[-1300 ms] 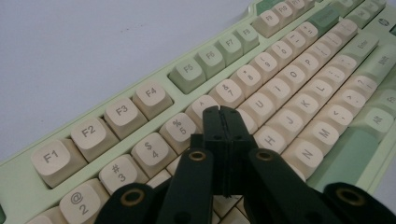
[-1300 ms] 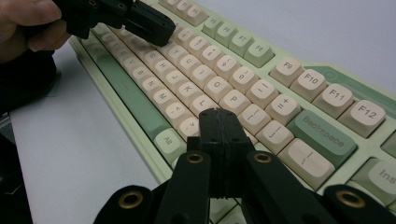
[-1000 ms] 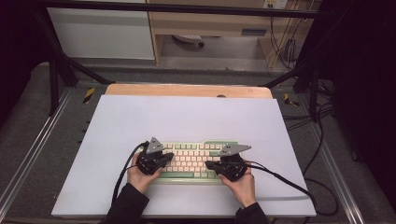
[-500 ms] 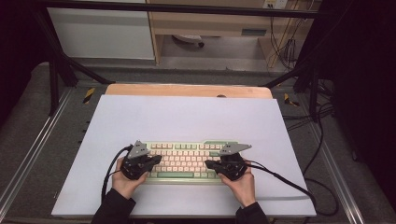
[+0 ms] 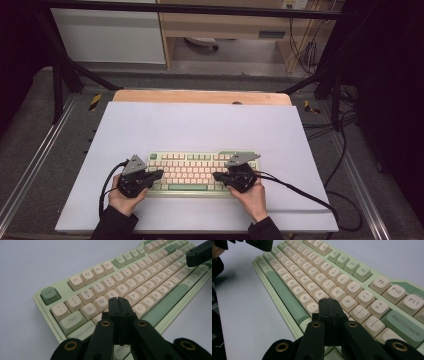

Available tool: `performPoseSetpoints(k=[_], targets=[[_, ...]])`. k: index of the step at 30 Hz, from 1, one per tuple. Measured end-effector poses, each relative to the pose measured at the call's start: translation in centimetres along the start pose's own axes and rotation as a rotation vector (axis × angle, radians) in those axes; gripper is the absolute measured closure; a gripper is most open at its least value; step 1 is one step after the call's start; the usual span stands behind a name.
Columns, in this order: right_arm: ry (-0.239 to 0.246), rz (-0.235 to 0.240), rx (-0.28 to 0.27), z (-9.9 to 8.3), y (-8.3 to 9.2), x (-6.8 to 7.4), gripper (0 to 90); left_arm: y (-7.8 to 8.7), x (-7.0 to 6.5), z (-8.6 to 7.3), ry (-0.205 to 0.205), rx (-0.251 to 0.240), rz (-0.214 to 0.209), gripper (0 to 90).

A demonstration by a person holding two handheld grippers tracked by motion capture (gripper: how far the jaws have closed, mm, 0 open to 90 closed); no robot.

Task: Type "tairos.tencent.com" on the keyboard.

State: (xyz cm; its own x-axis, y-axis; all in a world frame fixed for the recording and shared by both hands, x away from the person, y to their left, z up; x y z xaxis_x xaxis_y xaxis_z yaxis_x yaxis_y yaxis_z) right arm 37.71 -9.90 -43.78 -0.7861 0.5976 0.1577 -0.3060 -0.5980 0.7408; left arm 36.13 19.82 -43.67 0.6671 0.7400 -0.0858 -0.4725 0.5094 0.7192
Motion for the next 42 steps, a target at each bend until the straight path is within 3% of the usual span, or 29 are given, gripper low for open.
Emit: performPoseSetpoints(k=[31,42], targets=[[0.005,0.018,0.028,-0.6,-1.7,0.3,90.0,-0.2,0.1,-0.2,-0.004,0.001,-0.008,90.0],[0.014,-0.011,0.017,-0.4,-0.5,0.2,90.0,-0.3,-0.3,-0.1,-0.012,0.001,-0.015,90.0]])
Point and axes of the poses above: each handheld gripper's, and its own axes: y roughly backward along the jaws, z roughly out of its top, x roughly to its left, the point moved 3 cm from there along -y, roughly forward along the jaws, and after that the axes turned 10 degrees about x, right-handed, at the moved point
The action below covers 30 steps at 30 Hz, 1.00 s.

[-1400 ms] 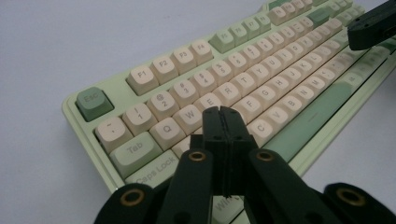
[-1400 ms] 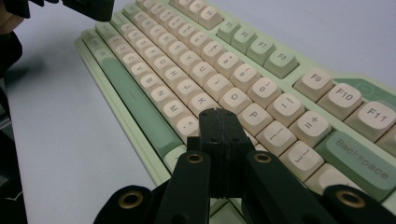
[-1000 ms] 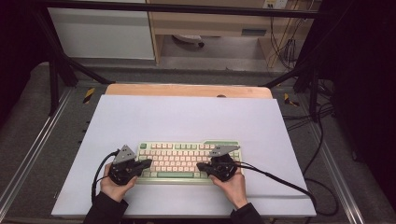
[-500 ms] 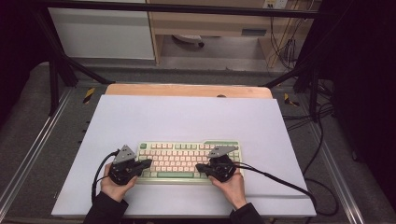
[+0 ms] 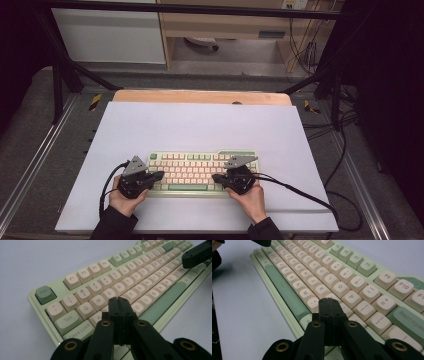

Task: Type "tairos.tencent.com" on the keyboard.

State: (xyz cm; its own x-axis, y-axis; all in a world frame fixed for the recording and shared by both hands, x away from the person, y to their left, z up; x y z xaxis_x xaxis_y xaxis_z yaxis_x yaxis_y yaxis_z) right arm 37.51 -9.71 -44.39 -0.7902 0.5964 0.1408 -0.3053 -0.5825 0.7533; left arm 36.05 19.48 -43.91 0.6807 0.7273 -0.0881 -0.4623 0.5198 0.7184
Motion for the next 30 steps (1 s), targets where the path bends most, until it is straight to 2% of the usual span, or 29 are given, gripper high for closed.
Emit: performPoseSetpoints(k=[4,14,21,30], targets=[[0.005,-0.014,-0.014,0.1,0.6,-0.2,90.0,-0.2,-0.3,0.1,-0.004,0.002,-0.004,90.0],[-0.020,-0.031,-0.033,-0.1,1.7,-1.0,90.0,-1.3,-1.5,0.7,-0.024,0.014,-0.019,90.0],[-0.016,-0.026,-0.029,-0.2,1.5,-1.0,90.0,-2.2,-2.4,1.1,-0.041,0.026,-0.029,90.0],[-0.016,-0.025,-0.028,-0.2,1.5,-1.0,90.0,-2.8,-2.8,0.9,-0.049,0.044,-0.031,90.0]])
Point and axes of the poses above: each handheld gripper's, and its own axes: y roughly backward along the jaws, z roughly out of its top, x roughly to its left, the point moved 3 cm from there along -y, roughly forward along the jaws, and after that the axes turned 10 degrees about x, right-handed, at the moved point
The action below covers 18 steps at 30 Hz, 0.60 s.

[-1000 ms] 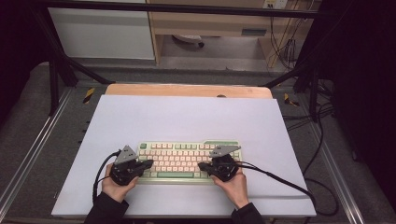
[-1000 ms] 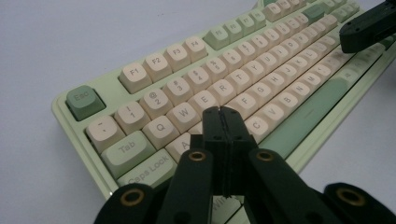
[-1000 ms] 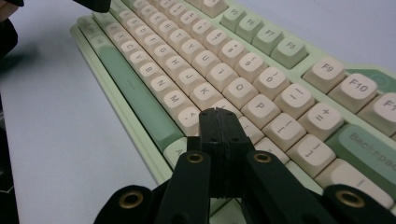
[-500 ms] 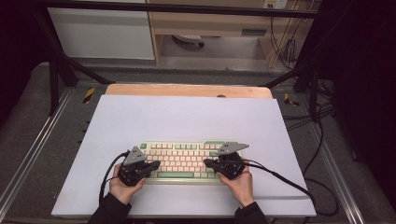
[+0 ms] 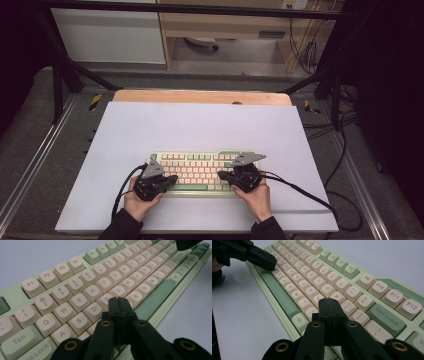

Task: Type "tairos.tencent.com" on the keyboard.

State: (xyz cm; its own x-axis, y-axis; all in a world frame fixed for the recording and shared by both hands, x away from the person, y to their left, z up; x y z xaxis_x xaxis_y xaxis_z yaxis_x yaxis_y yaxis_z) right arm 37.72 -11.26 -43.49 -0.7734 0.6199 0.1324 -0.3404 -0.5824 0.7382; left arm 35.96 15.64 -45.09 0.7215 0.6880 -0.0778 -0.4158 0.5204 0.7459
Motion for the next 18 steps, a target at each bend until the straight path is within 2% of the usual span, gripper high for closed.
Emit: performPoseSetpoints(k=[18], targets=[[-0.001,0.000,-0.002,0.01,0.09,0.04,90.0,-0.03,-0.06,-0.18,-0.016,0.000,0.003,90.0]])
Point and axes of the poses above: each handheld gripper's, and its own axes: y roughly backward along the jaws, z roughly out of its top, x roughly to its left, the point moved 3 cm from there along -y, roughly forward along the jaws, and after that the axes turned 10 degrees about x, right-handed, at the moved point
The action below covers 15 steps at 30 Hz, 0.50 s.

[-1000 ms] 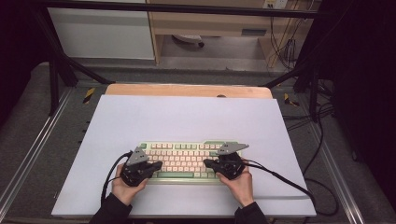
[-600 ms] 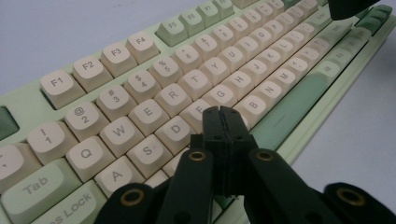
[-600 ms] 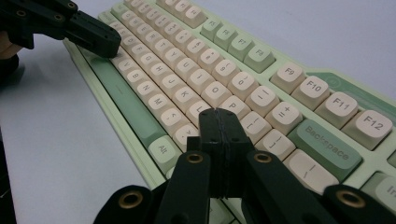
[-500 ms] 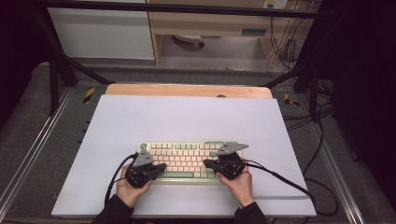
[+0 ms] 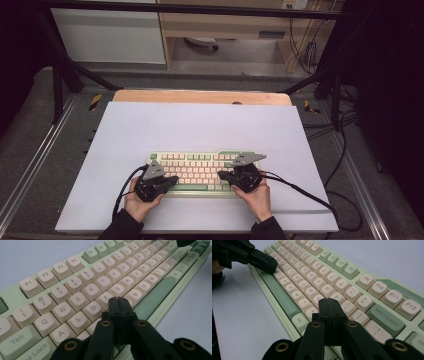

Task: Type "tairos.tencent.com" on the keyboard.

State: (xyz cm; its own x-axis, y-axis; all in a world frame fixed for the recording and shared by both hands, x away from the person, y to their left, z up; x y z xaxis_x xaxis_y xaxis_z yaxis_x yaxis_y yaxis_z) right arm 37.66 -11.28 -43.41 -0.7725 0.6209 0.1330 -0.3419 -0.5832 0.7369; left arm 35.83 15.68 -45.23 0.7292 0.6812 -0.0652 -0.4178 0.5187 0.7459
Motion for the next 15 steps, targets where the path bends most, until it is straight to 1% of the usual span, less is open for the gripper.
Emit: performPoseSetpoints(k=[6,9,12,15], targets=[[0.002,-0.004,-0.001,0.0,-0.1,0.0,90.0,0.9,0.3,-0.2,0.001,-0.011,0.007,90.0],[-0.007,0.007,-0.012,0.2,-0.3,0.1,90.0,1.3,0.6,-0.3,0.007,-0.020,0.010,90.0],[-0.009,0.008,-0.016,0.4,-0.5,0.1,90.0,1.8,0.7,-0.6,0.010,-0.028,0.009,90.0],[-0.025,0.003,-0.016,0.5,-0.7,0.1,90.0,2.2,1.0,-0.9,0.020,-0.033,0.011,90.0]])
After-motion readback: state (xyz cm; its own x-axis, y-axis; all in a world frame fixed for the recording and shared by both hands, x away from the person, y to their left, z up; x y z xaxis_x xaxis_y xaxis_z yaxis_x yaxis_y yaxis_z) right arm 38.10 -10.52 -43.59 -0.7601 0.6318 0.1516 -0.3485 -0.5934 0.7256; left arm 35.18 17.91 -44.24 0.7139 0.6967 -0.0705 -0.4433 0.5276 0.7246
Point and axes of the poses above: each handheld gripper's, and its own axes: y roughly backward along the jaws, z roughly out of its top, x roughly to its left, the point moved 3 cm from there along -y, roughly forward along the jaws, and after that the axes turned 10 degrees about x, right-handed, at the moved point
